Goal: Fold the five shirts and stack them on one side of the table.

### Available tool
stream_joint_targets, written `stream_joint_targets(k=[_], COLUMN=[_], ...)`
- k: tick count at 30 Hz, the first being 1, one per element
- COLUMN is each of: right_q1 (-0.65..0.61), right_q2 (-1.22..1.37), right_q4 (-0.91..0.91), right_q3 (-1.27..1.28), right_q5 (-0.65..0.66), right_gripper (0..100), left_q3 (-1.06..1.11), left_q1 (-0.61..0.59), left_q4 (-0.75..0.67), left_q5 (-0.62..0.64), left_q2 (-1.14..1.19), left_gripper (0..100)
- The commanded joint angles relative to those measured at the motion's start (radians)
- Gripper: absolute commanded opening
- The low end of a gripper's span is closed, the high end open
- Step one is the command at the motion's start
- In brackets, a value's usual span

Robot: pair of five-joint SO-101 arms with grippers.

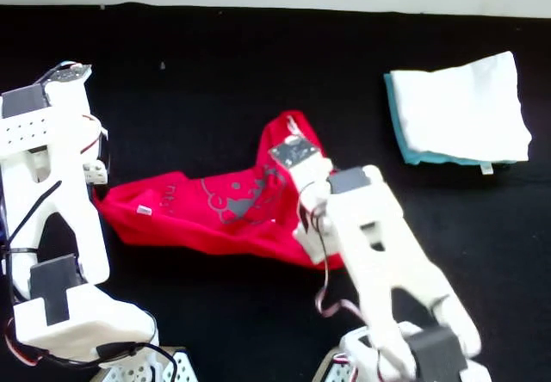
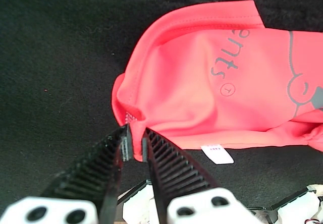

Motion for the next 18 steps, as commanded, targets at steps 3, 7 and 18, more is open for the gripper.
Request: stream_joint_targets(k=[3, 7, 18], right_q1=[-0.111, -0.134, -0.094], right_q2=[-0.173, -0.177, -0.168], right_q4=[0.081, 0.125, -0.125], right_q3=[0.050, 0.047, 0.143], right_q5=[0.017, 0.017, 0.049], right_gripper=[5.5, 22.9, 27.2], left_q3=[-0.013, -0.013, -0.013], left_q1=[0.013, 0.013, 0.013], left_q4=[-0.009, -0.009, -0.006], left_q5=[-0.005, -0.005, -0.005], left_q2=[-0.008, -0.008, -0.013], left_gripper=[1, 1, 1])
